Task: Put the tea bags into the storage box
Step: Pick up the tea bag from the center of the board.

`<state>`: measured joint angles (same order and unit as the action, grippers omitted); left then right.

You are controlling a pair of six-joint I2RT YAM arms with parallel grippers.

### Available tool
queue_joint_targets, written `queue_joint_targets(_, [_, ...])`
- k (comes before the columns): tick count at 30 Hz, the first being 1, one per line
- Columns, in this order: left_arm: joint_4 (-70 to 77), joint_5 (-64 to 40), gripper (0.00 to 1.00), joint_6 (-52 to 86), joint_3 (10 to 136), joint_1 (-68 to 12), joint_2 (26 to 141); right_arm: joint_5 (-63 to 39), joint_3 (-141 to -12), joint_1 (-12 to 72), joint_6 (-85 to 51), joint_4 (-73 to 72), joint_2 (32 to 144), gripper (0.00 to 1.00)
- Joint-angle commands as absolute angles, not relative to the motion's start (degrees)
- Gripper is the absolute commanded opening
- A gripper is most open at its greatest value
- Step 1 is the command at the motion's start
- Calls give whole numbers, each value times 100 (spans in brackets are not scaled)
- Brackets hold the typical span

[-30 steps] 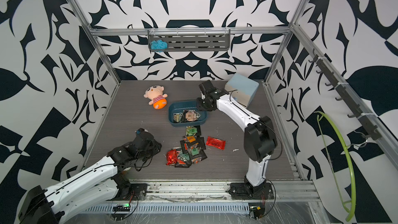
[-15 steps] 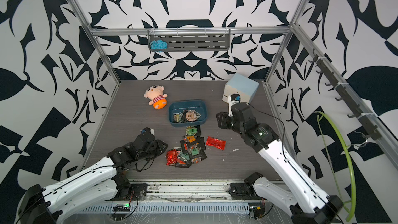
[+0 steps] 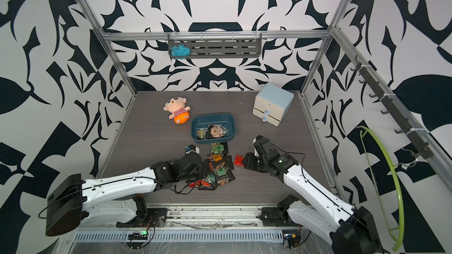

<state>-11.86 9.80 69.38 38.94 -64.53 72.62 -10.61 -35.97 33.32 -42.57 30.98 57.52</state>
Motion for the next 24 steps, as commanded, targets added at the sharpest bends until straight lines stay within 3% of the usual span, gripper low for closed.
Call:
queue_joint_targets(1, [-883, 1078, 18, 7122, 4125, -6630, 7793, -1063, -3628, 3688, -4395, 2869, 6038, 46])
queue_joint_targets(7, [-609, 889, 11, 7262, 4305, -6654, 8442, -1046, -3372, 4225, -4768, 2251, 6493, 44])
queue_joint_targets(24, [-555, 1027, 8, 7637, 4118, -6653, 9073, -1007, -3297, 4570, -5010, 1776, 7069, 43])
